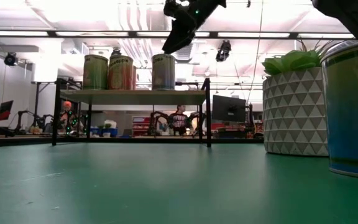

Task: Pick and place cans onto a shelf
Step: Put the canned peaches on the shelf

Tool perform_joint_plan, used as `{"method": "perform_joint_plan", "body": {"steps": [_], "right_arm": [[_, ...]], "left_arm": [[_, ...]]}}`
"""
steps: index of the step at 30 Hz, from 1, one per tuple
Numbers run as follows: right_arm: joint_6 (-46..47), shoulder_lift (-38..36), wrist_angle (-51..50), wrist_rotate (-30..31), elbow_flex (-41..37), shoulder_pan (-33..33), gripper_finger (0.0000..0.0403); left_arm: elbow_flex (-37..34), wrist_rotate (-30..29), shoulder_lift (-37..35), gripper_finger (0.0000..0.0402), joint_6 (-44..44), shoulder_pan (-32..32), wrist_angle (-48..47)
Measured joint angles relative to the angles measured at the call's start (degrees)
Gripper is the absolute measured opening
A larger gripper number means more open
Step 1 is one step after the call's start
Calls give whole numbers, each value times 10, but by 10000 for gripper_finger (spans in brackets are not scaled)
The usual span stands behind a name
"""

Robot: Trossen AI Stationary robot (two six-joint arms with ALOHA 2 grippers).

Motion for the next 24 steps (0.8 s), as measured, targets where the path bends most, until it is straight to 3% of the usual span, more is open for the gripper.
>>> {"method": "perform_joint_plan", "body": {"steps": [8, 12, 16, 24], "right_arm": [[35, -37, -78, -2, 0, 29, 304], [45, -37, -125, -5, -8, 43, 235], [44, -36, -101, -3, -46, 47, 150], [16, -35, -37, 91, -92, 42, 22]], "left_arm": [[0, 0, 0, 0, 0, 0, 0], [0, 0, 0, 0, 0, 0, 0], [0, 0, 0, 0, 0, 0, 0], [0, 1, 0, 0, 0, 0, 0]]}}
